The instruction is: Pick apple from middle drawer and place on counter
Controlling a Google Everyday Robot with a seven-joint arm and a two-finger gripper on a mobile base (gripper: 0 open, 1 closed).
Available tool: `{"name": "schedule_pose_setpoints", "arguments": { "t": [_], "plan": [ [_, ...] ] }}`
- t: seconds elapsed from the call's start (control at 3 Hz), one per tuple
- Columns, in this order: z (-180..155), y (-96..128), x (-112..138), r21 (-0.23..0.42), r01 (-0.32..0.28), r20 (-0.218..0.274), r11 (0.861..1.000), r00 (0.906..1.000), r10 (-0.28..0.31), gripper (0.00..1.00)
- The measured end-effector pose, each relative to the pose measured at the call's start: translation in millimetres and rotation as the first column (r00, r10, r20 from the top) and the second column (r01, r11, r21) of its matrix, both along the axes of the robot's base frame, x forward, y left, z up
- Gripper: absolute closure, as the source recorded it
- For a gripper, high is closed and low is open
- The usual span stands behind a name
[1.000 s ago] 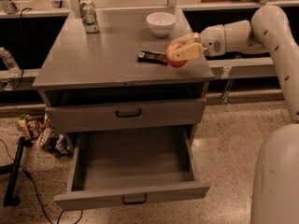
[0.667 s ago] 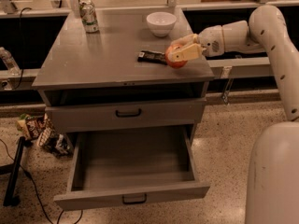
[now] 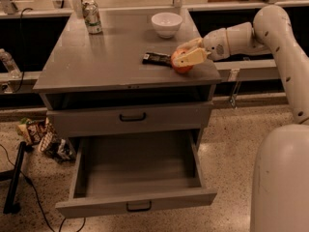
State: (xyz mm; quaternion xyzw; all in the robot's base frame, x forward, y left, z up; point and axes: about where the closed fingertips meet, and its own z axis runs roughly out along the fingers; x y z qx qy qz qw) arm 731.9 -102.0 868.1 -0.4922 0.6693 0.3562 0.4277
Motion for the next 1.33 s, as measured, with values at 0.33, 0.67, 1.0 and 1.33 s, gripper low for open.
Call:
{"name": "schedule_pose_setpoints", "arguments": {
  "t": [0.33, 0.67, 1.0, 1.33],
  "plan": [
    [-6, 3, 1, -0.016, 0.005, 0.002, 1.000, 1.0000, -0.005, 0.12],
    [-5, 2, -1, -0.015, 0.021, 0.014, 1.000, 0.9997, -0.021, 0.00],
    [14, -15, -13, 0.019, 0.083, 0.081, 0.996, 0.9932, -0.084, 0.00],
    [35, -43, -39, 0.058, 0.171, 0.169, 0.984, 0.9694, -0.179, 0.00]
  ]
}}
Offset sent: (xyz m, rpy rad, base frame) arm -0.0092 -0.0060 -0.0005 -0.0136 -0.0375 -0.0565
